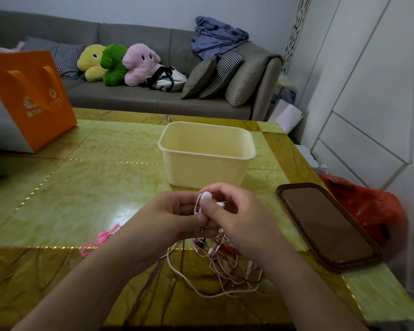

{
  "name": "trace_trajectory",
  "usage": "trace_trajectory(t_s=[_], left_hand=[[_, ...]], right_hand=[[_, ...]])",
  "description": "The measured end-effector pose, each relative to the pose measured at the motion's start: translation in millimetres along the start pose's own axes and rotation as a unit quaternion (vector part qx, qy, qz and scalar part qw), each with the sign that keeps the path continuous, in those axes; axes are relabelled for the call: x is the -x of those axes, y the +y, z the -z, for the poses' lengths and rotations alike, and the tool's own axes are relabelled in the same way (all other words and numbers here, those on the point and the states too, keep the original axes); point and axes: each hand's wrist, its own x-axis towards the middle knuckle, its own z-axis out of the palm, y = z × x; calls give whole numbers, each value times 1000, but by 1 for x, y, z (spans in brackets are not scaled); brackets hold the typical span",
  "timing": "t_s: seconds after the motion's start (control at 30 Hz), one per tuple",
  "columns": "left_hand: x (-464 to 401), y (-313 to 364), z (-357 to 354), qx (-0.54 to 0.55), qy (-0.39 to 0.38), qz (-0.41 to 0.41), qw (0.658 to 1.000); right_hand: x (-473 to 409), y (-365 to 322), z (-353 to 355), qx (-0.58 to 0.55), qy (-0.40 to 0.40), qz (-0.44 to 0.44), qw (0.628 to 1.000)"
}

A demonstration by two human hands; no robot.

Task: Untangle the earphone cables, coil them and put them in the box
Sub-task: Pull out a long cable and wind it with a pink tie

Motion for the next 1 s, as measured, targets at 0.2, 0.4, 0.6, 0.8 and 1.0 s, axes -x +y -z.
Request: trace_trajectory(t_s=[0.2, 0.4, 0.6, 0.8, 1.0], left_hand=[[2, 4, -2, -1, -9, 10, 1000], [1, 2, -10, -53, 16, -2, 998], [1, 3, -13, -47, 28, -22, 998], [-3, -4, -11, -137, 101, -38, 985], [-4, -5, -13, -29, 108, -34, 993]], right_hand=[[1, 2, -6, 37, 41, -15, 998], [0, 6, -14, 43, 64, -21, 997], [0, 5, -15, 47, 84, -13, 995], [-1, 6, -14, 95, 123, 7, 988], [-8, 14, -3, 20, 48, -52, 997]])
